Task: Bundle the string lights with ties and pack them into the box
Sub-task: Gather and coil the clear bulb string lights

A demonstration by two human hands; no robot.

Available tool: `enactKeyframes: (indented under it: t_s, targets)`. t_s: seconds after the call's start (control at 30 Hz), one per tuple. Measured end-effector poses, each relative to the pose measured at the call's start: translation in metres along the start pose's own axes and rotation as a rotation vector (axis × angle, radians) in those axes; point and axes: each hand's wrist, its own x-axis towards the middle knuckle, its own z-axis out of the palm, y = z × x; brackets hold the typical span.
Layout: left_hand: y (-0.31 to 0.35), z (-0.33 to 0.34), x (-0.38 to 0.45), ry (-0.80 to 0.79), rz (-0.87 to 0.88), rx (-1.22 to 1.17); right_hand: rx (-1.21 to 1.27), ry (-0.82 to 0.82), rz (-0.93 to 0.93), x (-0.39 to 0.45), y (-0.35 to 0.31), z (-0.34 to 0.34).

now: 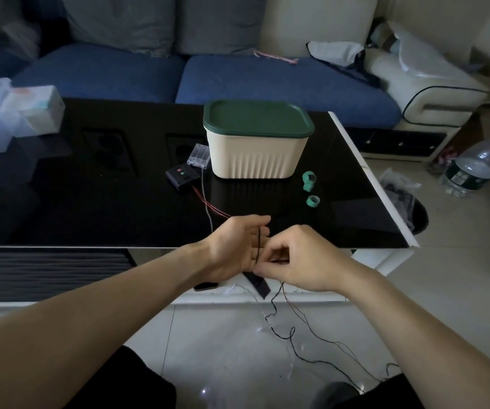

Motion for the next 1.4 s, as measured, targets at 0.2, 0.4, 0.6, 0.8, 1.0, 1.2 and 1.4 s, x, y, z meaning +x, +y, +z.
enactKeyframes:
  t_s: [0.2,0.4,0.6,0.8,1.0,1.2,1.4]
  targets:
    - [0.0,0.001,-0.004,-0.151,-0.067,0.289,-0.123,0.168,0.08,0.009,0.009,-0.015]
    - [0.004,-0.011,-0.007,-0.236,-0.104,0.405,0.143,-0.102,0.083,0.014,0.031,-0.038]
    - [0.008,-0.018,-0.012,-0.229,0.066,0.203,0.296,-0.186,0.068,0.016,0.029,-0.018]
    - [0.011,-0.019,-0.017,-0.09,0.183,0.153,0.386,-0.114,0.123,0.014,0.025,-0.024]
    - [0.018,-0.027,-0.017,-0.05,0.193,-0.122,-0.172,-0.233,0.318,0.017,0.04,-0.007]
    - [0.017,-0.021,-0.016,0.065,0.277,-0.044,0.053,-0.252,0.382,0.018,0.033,0.001]
    - [0.013,-0.018,-0.017,0.108,0.219,0.115,-0.112,-0.074,0.256,0.021,0.026,0.002]
